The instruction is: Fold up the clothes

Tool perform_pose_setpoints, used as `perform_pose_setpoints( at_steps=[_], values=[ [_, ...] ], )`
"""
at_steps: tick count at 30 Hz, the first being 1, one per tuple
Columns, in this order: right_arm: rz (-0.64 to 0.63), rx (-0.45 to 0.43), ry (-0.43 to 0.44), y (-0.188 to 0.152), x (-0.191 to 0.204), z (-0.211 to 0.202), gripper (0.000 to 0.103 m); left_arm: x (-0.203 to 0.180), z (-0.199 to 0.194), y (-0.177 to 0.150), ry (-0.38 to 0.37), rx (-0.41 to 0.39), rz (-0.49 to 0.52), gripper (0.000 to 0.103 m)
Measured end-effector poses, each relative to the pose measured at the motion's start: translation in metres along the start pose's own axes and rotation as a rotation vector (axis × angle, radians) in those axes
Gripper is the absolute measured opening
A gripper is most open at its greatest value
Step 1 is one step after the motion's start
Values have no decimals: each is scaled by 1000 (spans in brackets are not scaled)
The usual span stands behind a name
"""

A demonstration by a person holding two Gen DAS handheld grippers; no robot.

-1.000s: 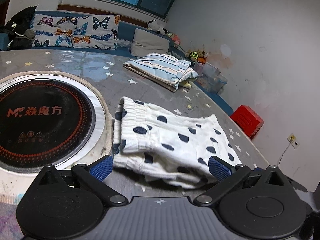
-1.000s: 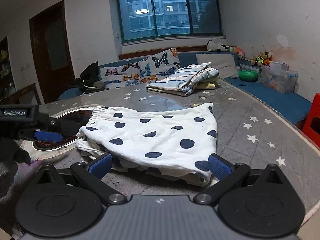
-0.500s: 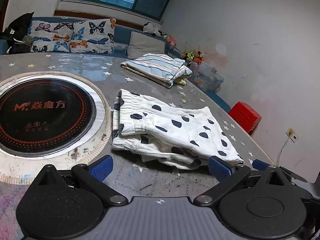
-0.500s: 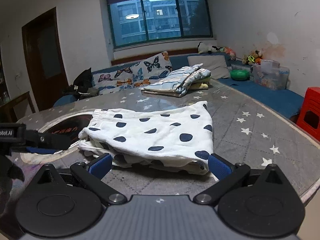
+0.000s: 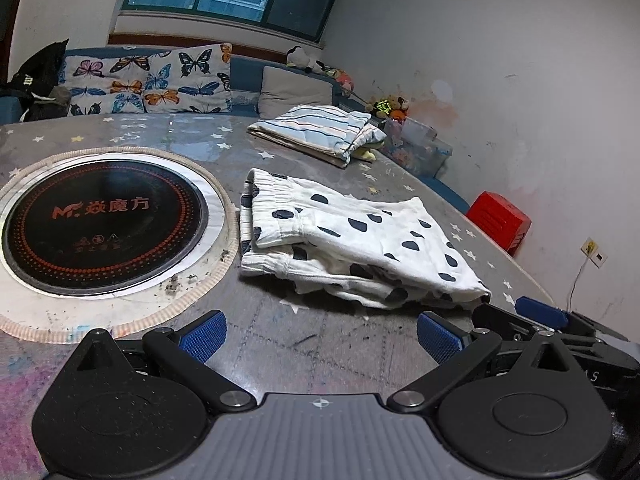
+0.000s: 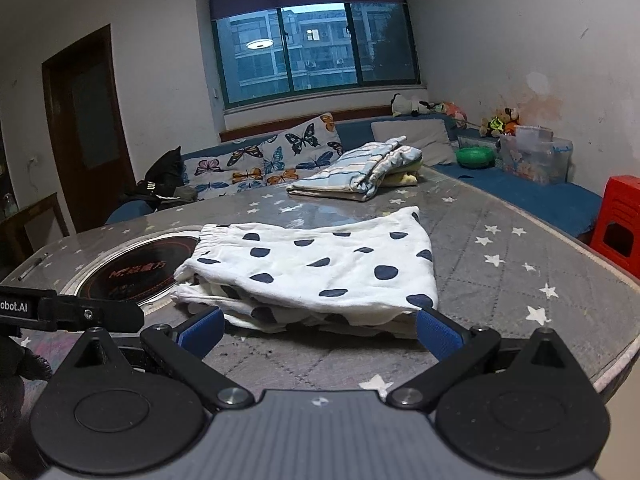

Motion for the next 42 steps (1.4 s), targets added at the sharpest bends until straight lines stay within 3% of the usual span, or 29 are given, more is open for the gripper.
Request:
perform_pose_setpoints(
  at_steps=[42],
  values=[
    [15, 51, -1, -11, 11, -5, 103, -13, -11, -19, 7, 42, 65, 103]
  ],
)
Point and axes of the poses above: each gripper's, at about its wrist camera, not at the fingertips, and z roughly the way its jaws point, x to its left, y to its top, the point moved 1 cm from there along z, roughly the way its jaws point, and after that the axes turned 4 degrees about y, right-handed, at the moved point
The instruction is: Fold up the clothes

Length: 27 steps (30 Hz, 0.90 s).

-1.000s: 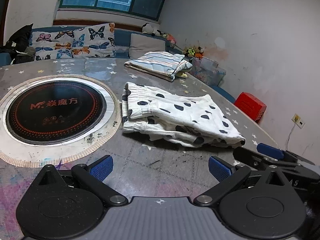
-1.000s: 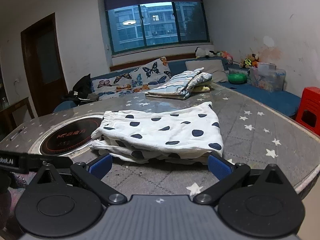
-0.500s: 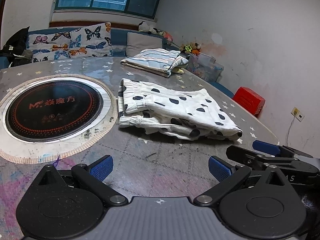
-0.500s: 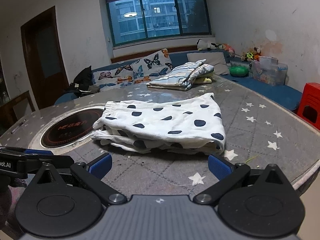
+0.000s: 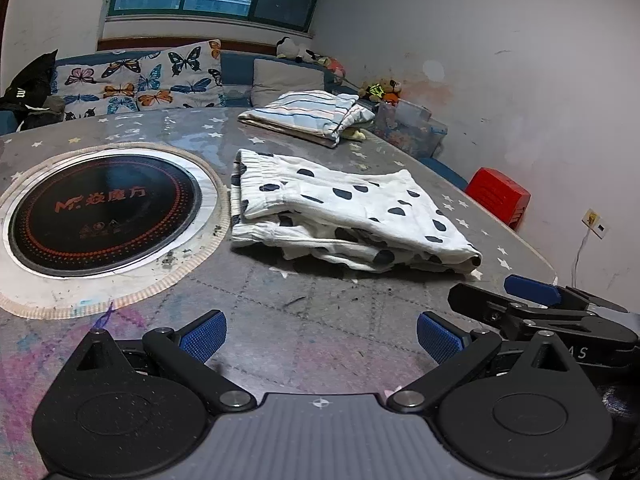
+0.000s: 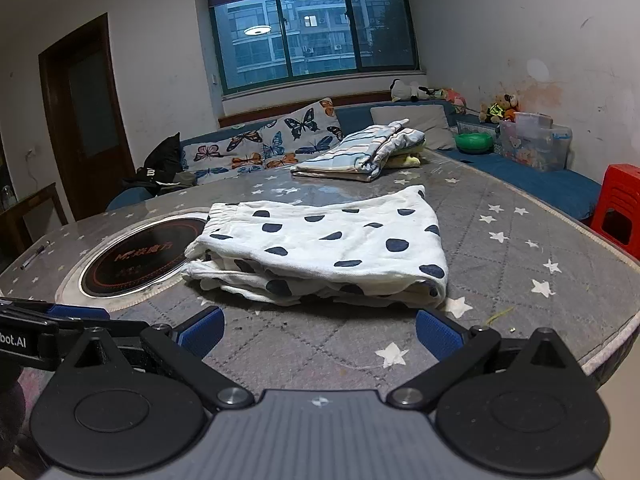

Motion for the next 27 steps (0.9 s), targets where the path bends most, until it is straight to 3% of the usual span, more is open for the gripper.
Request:
perform_pose_setpoints(
  at_steps=[27],
  values=[
    [-5, 8, 11, 0, 8, 3, 103, -3, 2, -2, -12, 5, 7, 103]
  ],
)
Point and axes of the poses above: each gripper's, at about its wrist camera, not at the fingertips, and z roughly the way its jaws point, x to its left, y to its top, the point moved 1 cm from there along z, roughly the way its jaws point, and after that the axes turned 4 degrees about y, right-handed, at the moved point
